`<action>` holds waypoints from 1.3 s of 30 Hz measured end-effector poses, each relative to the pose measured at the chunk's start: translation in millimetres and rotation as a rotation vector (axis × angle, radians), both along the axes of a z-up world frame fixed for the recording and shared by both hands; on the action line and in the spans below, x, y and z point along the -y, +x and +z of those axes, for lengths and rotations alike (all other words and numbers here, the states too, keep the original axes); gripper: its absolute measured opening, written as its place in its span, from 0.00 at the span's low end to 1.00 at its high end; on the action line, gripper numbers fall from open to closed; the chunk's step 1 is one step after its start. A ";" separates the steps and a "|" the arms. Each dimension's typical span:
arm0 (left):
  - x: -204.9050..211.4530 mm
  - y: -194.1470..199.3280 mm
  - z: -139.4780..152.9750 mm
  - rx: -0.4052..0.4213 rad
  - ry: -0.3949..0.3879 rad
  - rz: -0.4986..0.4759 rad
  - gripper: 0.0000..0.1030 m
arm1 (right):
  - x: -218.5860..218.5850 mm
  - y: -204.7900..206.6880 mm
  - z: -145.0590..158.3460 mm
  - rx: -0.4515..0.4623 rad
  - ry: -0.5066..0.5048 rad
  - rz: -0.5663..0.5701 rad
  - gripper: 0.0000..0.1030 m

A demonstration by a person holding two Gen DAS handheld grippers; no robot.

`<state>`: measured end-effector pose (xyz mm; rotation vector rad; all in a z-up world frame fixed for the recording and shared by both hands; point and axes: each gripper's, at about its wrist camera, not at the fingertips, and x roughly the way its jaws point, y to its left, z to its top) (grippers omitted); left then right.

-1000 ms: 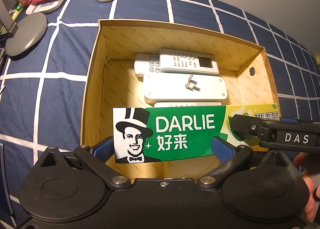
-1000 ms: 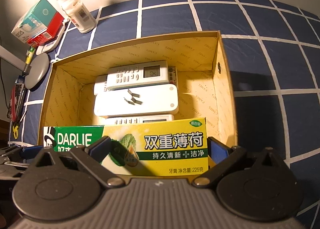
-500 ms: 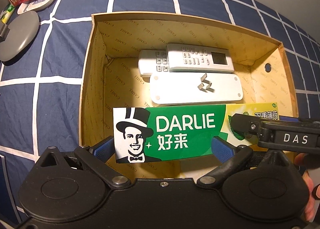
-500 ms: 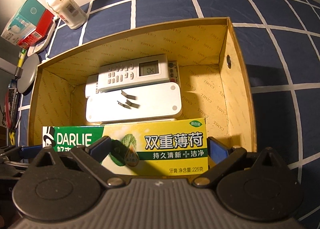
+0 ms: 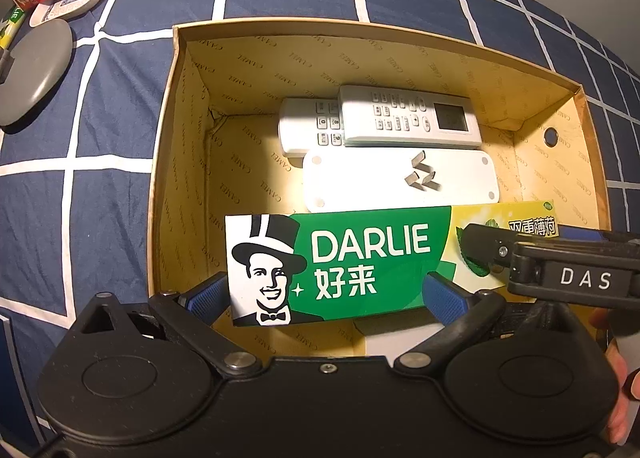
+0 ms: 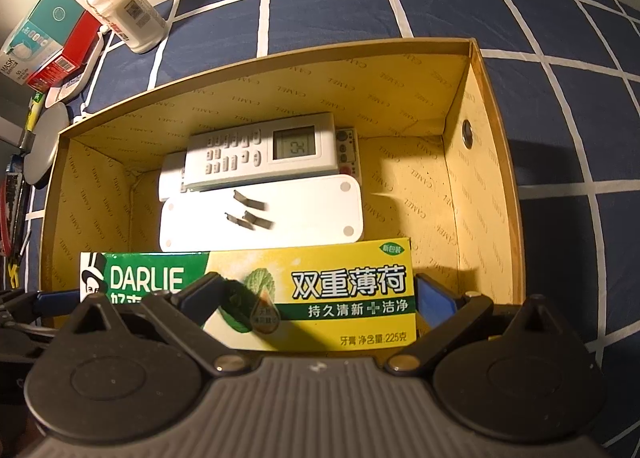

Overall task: Organize objects
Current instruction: 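Lower the toothpaste box onto the remotes and open both tools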

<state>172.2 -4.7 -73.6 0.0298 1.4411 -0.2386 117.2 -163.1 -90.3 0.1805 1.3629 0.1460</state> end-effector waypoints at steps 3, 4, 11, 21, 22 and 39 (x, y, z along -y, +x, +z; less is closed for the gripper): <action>1.3 2.3 -0.7 0.000 0.004 0.001 0.98 | -1.1 2.9 -0.9 -0.002 -0.008 -0.001 0.97; 1.8 2.5 -0.8 0.000 0.007 0.001 0.98 | -1.5 3.7 -1.4 -0.005 -0.012 -0.002 0.97; 5.7 4.0 -2.9 -0.001 0.029 -0.005 0.98 | -7.2 6.3 -4.4 -0.005 -0.049 0.007 0.97; 7.4 4.8 -3.1 0.002 0.031 -0.011 0.99 | -8.2 7.3 -5.4 -0.004 -0.061 0.009 0.97; 7.0 4.8 -2.6 0.003 0.028 -0.009 0.99 | -7.5 7.5 -5.0 -0.004 -0.055 0.008 0.97; -4.7 -28.2 42.7 0.093 0.018 0.049 0.99 | 17.5 -21.8 42.4 0.081 0.020 0.032 0.98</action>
